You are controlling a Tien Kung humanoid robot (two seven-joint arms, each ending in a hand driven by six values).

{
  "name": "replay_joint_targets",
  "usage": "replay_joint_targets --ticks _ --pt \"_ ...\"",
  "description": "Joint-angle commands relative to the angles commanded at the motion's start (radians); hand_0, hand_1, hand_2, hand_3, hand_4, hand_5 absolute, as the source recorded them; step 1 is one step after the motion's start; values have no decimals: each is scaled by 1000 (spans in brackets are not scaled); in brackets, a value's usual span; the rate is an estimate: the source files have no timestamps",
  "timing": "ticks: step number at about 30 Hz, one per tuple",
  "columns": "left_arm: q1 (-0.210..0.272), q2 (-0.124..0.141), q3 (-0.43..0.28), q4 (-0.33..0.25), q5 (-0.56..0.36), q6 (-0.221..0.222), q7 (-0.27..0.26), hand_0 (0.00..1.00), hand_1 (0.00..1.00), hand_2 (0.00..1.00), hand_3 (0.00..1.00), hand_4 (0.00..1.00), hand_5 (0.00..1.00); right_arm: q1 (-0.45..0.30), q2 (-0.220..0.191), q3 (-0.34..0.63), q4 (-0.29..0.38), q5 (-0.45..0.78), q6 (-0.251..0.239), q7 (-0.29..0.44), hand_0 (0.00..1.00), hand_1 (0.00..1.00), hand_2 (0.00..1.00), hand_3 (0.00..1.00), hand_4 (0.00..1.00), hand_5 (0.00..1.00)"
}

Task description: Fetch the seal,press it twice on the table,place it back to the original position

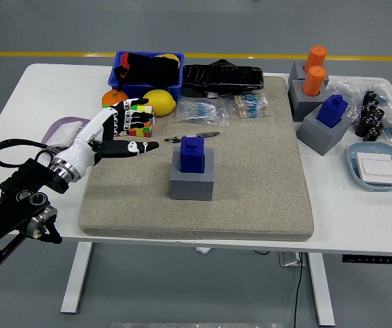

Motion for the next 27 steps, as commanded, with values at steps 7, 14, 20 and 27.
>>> replay_joint_targets --ticks 7,14,20,27 --pt "-20 -30 33 19 18 26 -17 746 766 734 879 992 2 1 -2 -4 0 1 1 2 784 681 664 617 782 433" --pt "-33 -50 70 28 31 31 -22 787 816 787 893 996 2 0 -1 -5 0 4 1 2 785 683 663 617 784 434" --pt "-39 -63 86 31 31 26 -21 793 820 799 900 998 2 1 -2 -7 0 3 2 3 784 683 664 617 786 432" --pt "-44 -69 97 42 26 37 -31 809 841 817 925 994 2 2 -2 -10 0 2 1 3 784 684 664 618 792 435"
